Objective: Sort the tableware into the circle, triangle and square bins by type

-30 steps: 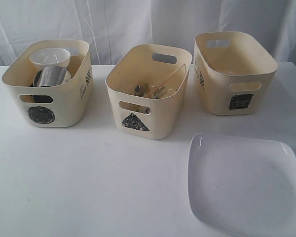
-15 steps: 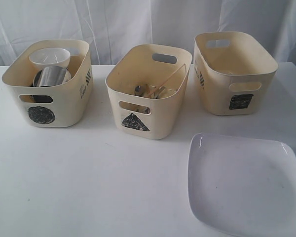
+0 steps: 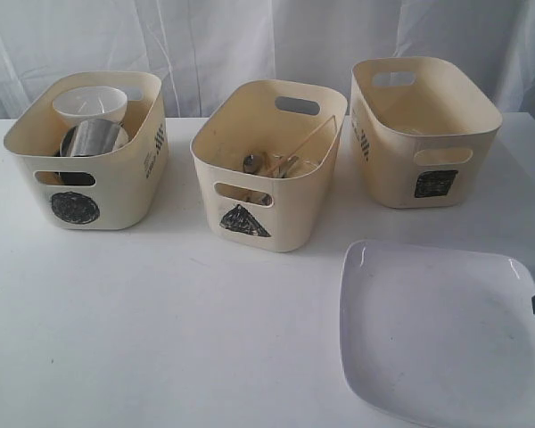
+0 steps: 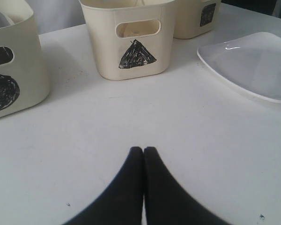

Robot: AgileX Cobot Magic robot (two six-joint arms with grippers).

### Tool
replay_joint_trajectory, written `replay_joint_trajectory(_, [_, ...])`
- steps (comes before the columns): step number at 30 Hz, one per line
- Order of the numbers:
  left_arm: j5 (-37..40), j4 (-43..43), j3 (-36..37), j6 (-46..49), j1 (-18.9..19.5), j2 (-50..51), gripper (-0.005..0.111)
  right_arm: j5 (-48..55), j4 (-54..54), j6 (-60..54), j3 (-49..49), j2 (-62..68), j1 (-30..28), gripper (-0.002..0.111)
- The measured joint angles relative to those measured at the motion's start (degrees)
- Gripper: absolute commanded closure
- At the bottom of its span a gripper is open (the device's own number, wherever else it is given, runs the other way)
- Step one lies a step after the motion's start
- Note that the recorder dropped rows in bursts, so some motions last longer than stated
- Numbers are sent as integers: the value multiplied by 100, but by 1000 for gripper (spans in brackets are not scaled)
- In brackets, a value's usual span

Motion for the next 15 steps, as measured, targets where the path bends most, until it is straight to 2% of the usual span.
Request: replay_joint_trajectory(15, [0,0,0,0,0,0,107,96,71,22,0,519,0,53])
